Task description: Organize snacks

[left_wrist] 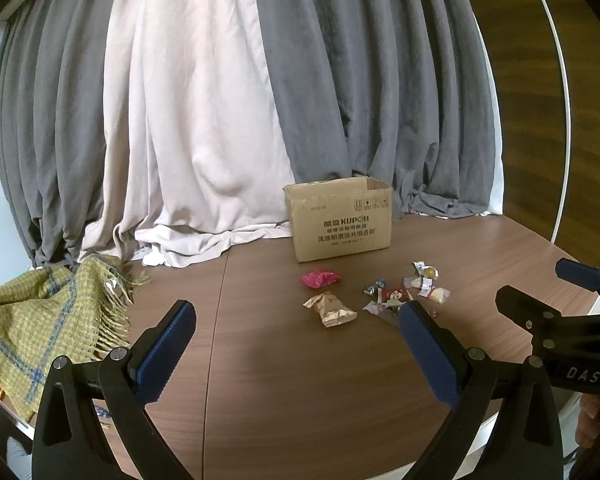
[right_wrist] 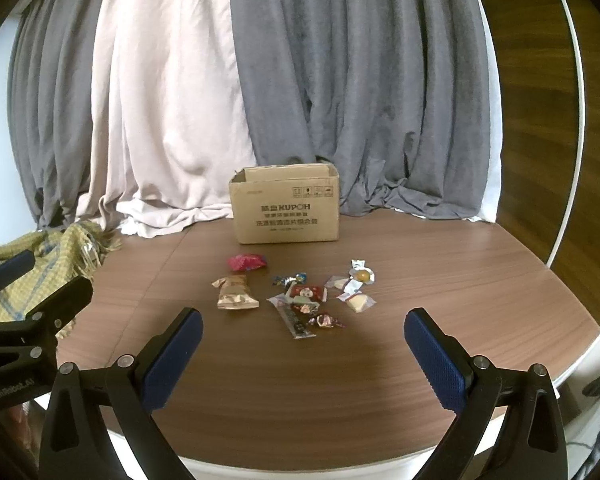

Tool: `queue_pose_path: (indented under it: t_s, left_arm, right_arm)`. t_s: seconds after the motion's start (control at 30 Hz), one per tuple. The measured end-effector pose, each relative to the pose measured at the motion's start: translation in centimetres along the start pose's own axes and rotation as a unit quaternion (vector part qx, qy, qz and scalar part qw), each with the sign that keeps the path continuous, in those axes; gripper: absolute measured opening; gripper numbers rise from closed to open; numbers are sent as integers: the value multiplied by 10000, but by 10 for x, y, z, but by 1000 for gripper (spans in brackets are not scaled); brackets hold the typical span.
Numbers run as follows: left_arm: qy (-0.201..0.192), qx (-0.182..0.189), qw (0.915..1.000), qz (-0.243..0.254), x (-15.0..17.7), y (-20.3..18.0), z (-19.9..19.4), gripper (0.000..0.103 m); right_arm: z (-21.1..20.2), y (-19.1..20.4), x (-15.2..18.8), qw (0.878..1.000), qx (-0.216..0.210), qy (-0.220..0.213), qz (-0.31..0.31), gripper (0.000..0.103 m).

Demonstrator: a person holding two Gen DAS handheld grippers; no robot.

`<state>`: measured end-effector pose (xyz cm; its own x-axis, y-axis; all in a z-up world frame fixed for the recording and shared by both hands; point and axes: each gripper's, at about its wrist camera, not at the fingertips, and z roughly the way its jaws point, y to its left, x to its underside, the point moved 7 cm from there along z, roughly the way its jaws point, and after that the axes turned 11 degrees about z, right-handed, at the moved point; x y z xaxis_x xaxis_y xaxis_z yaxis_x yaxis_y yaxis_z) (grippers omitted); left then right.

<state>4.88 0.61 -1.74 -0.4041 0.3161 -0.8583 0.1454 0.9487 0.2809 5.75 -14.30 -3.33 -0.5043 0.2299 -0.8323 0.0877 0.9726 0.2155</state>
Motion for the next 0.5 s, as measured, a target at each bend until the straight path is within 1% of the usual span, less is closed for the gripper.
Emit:
queue_pose_path:
  t_s: [0.43,0.5]
  left_arm:
    - [-77,-36,10000,-5,-8,3,0,103]
    - [-106,-33,9999,-5,-5,3,-2,103]
  right_arm:
    - [1,3,-1,10000,3,-31,10,102]
    - [2,3,-2,10000,-12,-35,10,102]
